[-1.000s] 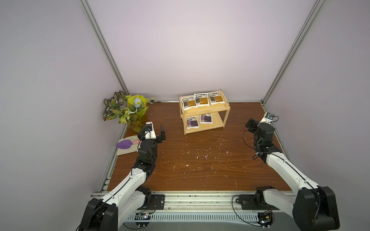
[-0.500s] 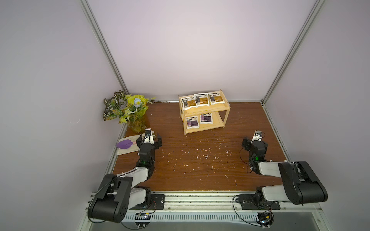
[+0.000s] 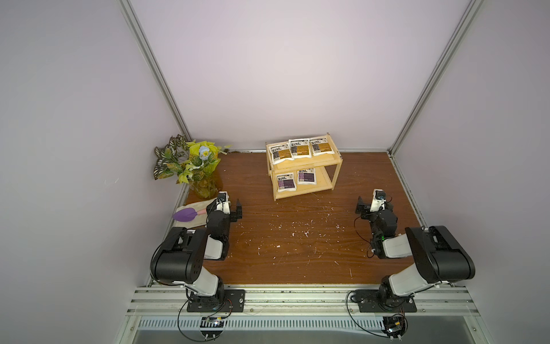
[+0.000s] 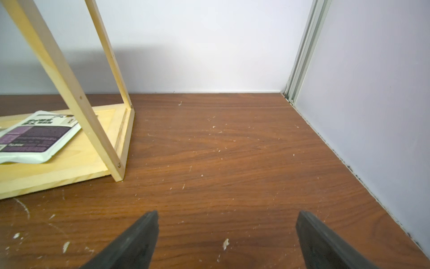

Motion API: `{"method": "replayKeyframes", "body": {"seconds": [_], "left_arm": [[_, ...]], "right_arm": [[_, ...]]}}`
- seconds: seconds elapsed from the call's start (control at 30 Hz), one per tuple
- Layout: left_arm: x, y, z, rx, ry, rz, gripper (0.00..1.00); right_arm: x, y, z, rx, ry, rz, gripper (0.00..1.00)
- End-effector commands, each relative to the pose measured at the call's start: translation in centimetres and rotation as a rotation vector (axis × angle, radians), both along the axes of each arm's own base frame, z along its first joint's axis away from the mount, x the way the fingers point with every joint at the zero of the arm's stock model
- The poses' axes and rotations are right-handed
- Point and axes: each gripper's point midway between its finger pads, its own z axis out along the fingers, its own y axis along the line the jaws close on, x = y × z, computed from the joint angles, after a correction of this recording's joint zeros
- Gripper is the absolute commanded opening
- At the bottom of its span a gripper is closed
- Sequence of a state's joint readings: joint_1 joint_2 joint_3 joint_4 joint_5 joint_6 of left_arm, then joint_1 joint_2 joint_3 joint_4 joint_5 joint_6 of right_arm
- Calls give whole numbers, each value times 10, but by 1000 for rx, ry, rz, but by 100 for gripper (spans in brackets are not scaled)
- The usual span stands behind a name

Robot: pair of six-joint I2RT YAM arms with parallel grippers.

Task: Place the bagged coffee beans on the shelf by color
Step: Reset both arms

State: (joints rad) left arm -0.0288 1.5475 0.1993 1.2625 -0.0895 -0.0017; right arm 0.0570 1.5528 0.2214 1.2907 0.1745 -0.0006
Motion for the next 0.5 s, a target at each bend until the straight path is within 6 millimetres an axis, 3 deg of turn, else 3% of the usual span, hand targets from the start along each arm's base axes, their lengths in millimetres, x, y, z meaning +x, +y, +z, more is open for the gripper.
{"method": "replayKeyframes", "body": {"seconds": [0.0,0.47], "left_arm": [[4,2,12,-22,-46,-3,99],[4,5,12,-26,-48,11,99]], "right_arm": [[-2,2,10,15,-46,17,100],[3,6,7,12,-30,34,100]]}}
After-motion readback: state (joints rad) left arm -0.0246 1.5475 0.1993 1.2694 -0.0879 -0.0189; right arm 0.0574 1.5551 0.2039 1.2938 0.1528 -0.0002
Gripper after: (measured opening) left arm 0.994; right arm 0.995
